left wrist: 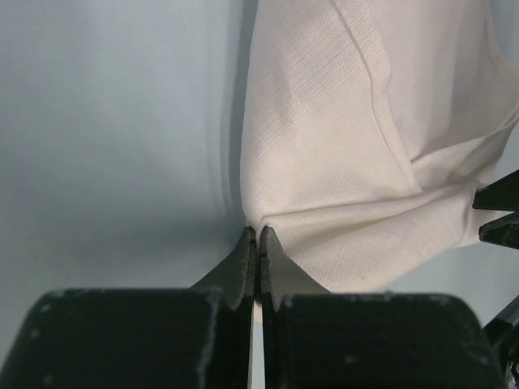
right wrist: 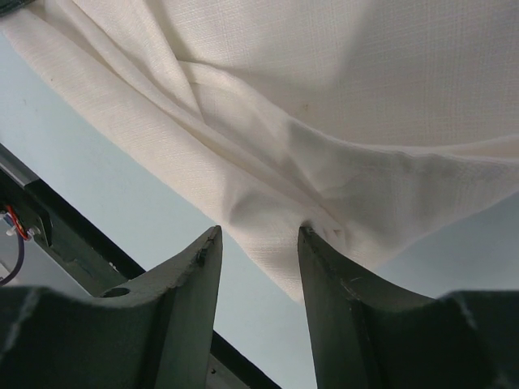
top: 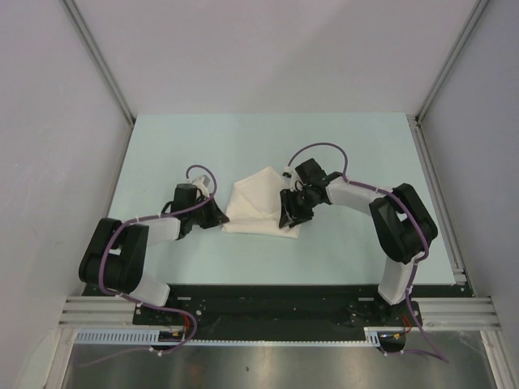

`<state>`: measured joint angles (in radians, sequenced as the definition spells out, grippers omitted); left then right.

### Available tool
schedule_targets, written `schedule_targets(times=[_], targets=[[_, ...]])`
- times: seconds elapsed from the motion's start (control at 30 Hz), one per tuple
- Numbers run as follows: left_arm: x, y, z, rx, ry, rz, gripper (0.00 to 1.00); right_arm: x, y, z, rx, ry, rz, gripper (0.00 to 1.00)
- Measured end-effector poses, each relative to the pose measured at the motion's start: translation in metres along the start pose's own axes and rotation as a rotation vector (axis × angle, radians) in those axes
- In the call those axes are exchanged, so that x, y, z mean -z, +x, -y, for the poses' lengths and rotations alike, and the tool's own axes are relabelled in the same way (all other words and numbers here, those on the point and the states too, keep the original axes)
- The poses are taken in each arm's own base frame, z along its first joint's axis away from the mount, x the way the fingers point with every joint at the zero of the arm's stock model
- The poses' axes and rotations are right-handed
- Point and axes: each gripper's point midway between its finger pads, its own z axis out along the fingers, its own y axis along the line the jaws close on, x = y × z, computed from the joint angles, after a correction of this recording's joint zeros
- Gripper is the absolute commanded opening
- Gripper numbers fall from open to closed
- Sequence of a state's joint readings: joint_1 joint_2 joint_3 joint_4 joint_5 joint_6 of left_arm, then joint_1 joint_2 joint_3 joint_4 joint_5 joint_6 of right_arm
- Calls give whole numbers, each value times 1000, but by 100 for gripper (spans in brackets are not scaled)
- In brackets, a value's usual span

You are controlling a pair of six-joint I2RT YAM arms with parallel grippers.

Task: Fold the napkin, place the utensils inside, and roll it up
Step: Roll the napkin with the utensil

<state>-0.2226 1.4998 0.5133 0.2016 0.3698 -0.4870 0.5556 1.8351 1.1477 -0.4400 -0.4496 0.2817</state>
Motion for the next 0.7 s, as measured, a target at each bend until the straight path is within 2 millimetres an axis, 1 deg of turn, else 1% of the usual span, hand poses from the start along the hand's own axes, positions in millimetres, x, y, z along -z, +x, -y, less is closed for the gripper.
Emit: schedule_targets(times=[0.23,0.3,0.37,0.43,0.47,0.5,0.57,0.63,0.7], targets=[[2,2,1,13,-17,-34,0,8,0,4,4,46,13,51],[2,2,1,19,-26,-53,0,12,1,4,41,88,10,53],[3,3,1,26,-36,-71,0,18,-3,-2,106,131,16,55],[3,3,0,34,-51,-94,0,20,-11,-18,205,148,42,58],[2,3,0,34,-56,-104,0,19,-14,-28,258,148,55,60],[2,3,0,38,-61,-118,0,18,-19,-44,341,153,79,62],[2,3,0,42,-67,-134,0,12,-19,-68,466,146,108,63],[1,3,0,42,-71,-148,0,4,-16,-88,590,152,133,63],[0,2,1,47,-75,-161,0,-3,-14,-103,692,157,161,64]])
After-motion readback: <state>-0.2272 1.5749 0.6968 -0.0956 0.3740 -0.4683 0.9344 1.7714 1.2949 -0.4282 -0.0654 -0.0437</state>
